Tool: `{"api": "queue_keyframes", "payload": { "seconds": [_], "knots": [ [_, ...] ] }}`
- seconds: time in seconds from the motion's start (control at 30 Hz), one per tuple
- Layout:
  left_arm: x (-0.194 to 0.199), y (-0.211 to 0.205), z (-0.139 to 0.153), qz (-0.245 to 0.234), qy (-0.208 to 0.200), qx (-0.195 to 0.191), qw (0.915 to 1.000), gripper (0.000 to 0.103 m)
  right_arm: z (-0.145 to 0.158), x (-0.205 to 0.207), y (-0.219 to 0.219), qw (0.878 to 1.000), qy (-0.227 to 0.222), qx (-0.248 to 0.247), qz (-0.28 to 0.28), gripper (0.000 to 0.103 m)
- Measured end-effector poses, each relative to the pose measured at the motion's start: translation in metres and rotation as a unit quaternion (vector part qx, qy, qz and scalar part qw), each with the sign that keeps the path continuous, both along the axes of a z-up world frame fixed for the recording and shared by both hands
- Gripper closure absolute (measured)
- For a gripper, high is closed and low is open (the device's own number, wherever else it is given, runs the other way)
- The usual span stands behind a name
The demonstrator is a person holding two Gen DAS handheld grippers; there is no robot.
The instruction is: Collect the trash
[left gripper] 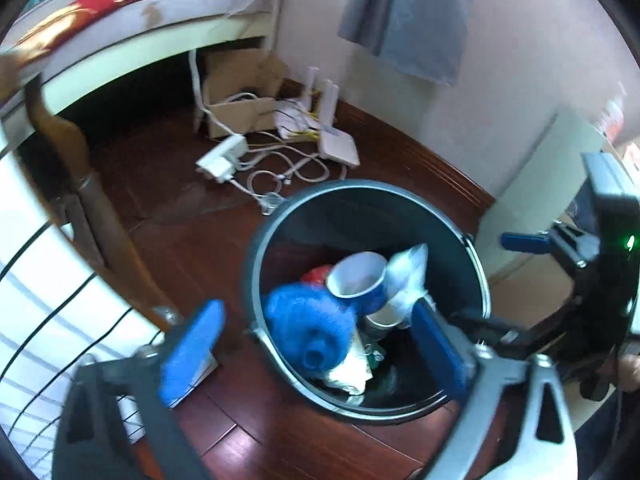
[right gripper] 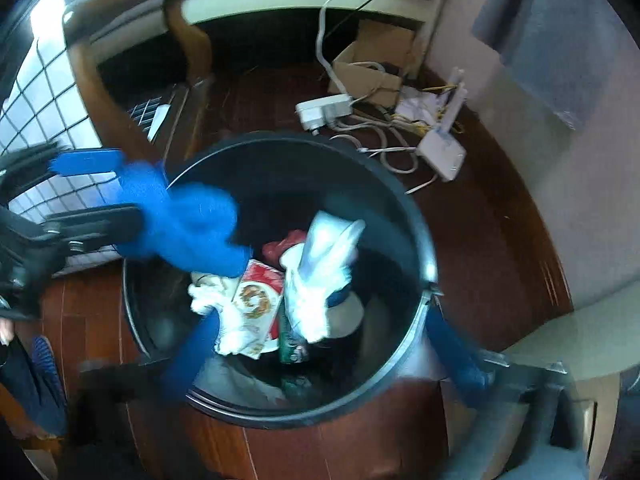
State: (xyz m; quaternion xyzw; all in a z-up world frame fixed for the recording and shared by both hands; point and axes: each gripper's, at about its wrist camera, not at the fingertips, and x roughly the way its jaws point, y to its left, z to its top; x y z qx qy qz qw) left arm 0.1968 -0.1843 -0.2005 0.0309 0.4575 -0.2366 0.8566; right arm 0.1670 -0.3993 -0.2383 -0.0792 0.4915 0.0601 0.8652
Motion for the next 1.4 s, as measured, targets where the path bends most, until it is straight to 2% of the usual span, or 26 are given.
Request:
{"api": "queue_keyframes", "payload": {
  "seconds": [0.07, 0.23, 0.33, 0.57, 0.8, 1.13, 1.4],
  "knots": [
    [-0.003, 0.005, -0.001, 0.007, -0.004, 0.008, 0.9999, 0.004, 0.007, -0.002, -0.007, 1.0, -0.013, -0.003, -0.017, 0.0],
    [-0.012, 0.018, 0.013, 0.05, -0.049, 0.027, 0.9972, 0.0, 0.02, -0.002, -0.015, 0.995, -0.026, -0.003, -0.095, 0.0],
    [-0.014, 0.024, 0.018, 0.066, -0.065, 0.04, 0.9949, 0.0, 0.024, -0.003, -0.01, 0.993, -0.03, 0.006, -0.112, 0.0],
    [-0.021, 0.037, 0.031, 0.088, -0.081, 0.046, 0.9917, 0.0, 0.045, -0.001, 0.016, 0.994, -0.047, 0.017, -0.101, 0.0],
    [-0.035, 0.048, 0.061, 0.108, -0.1, 0.051, 0.9878, 0.0, 0.071, -0.013, 0.033, 0.992, -0.065, 0.026, -0.101, 0.0],
    [-0.07, 0.073, 0.12, 0.129, -0.131, 0.052, 0.9816, 0.0, 0.145, -0.055, 0.066, 0.988, -0.111, 0.036, -0.097, 0.0],
    [-0.093, 0.089, 0.155, 0.141, -0.146, 0.057, 0.9776, 0.0, 0.195, -0.086, 0.097, 0.989, -0.126, 0.02, -0.078, 0.0]
  ]
}}
